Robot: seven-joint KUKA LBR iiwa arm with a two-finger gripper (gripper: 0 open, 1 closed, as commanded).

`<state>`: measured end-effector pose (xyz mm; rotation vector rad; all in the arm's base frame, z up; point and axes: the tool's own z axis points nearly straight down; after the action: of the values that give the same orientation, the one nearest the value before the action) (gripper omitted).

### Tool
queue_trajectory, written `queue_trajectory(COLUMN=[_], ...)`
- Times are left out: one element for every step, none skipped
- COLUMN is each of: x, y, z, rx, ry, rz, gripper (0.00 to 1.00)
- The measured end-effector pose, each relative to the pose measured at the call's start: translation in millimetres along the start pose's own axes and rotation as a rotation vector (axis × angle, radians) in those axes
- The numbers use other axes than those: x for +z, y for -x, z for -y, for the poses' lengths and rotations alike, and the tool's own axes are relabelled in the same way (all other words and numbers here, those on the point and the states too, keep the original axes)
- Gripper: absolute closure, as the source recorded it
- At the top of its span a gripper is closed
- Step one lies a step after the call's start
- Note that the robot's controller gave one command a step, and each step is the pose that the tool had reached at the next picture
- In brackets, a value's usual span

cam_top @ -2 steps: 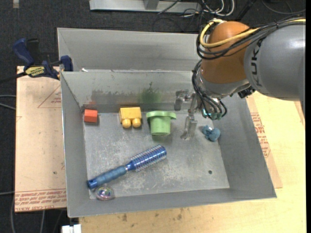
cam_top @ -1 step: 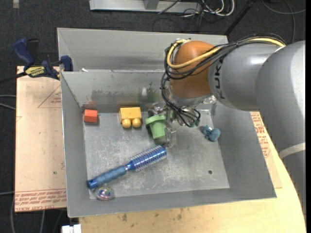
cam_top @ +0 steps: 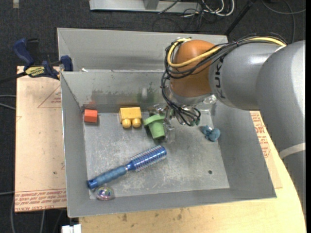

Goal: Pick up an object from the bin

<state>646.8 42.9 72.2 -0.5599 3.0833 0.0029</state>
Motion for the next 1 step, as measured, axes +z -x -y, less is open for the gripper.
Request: queue_trajectory(x=[-125.7], y=[-4.6], z=[26.3], rx=[-0.060], ry=[-0.004], rz=[0.004], gripper=[1.00])
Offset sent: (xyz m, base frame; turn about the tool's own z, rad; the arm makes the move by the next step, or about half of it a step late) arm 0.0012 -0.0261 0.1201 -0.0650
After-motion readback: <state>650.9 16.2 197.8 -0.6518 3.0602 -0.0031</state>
